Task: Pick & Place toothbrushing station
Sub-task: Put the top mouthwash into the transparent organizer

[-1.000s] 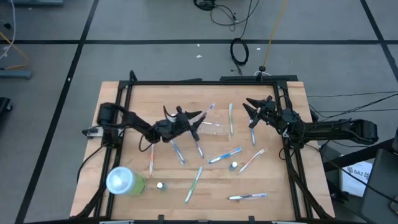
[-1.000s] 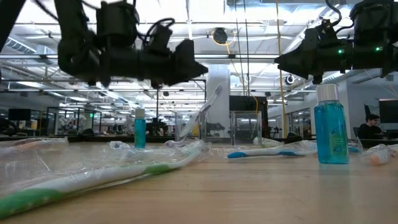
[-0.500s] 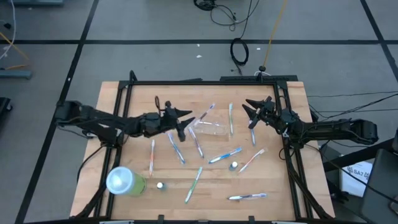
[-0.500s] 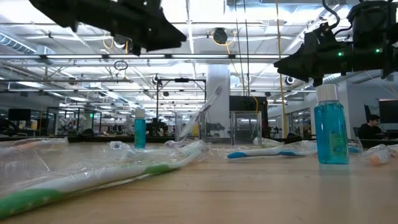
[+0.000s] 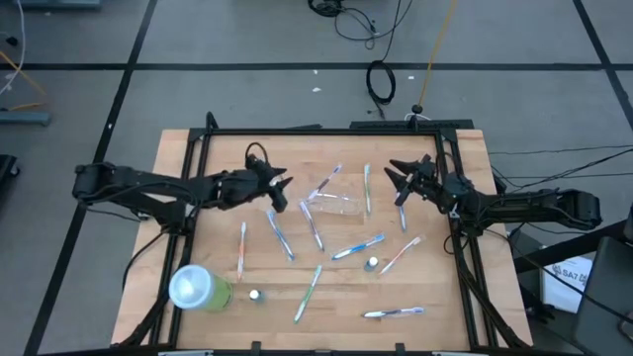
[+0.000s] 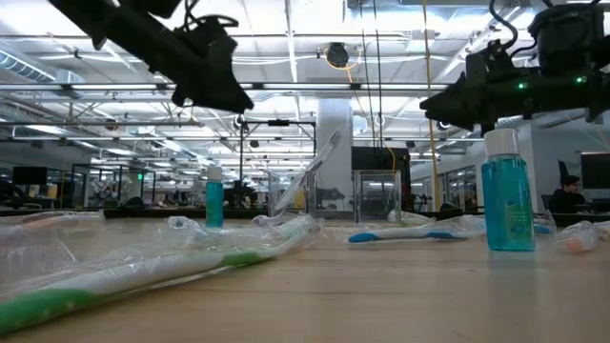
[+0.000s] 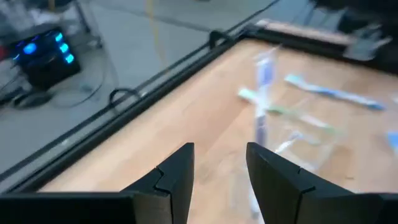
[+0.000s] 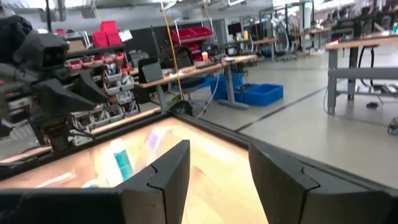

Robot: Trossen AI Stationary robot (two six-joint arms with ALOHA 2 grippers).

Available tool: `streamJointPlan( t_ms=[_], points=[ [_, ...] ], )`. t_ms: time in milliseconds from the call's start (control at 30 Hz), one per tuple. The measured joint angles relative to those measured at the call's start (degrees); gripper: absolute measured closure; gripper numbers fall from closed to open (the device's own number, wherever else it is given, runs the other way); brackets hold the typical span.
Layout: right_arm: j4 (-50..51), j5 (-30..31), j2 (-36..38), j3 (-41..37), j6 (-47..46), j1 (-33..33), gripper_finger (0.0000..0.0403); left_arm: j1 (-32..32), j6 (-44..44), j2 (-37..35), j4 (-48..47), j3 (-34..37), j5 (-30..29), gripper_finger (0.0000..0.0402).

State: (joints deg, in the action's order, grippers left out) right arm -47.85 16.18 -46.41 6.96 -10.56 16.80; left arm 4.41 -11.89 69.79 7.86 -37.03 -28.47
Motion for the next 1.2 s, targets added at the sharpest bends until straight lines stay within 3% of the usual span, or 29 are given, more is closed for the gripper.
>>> streamJointPlan(
  t_ms=[233,433,633,833,1200],
  points=[
    [4.1,0.0,0.0,0.0,-0.8,0.0,0.0243,1.1,-5.2,2.7,-6.9,0.0,-0.1,0.0250],
    [5.3,0.0,0.0,0.0,-0.8,0.0,0.0243,2.9,-21.0,3.0,-7.1,0.0,-1.3,0.0250],
    [5.3,0.0,0.0,0.0,-0.4,0.0,0.0243,4.3,-20.0,3.0,-11.3,0.0,-2.0,0.0250],
    [5.3,0.0,0.0,0.0,-0.1,0.0,0.0243,3.1,-11.0,3.0,-12.9,0.0,-0.1,0.0246],
    [5.3,0.0,0.0,0.0,-0.8,0.0,0.0243,4.1,-11.5,3.4,-17.1,0.0,-0.1,0.0165]
  ],
)
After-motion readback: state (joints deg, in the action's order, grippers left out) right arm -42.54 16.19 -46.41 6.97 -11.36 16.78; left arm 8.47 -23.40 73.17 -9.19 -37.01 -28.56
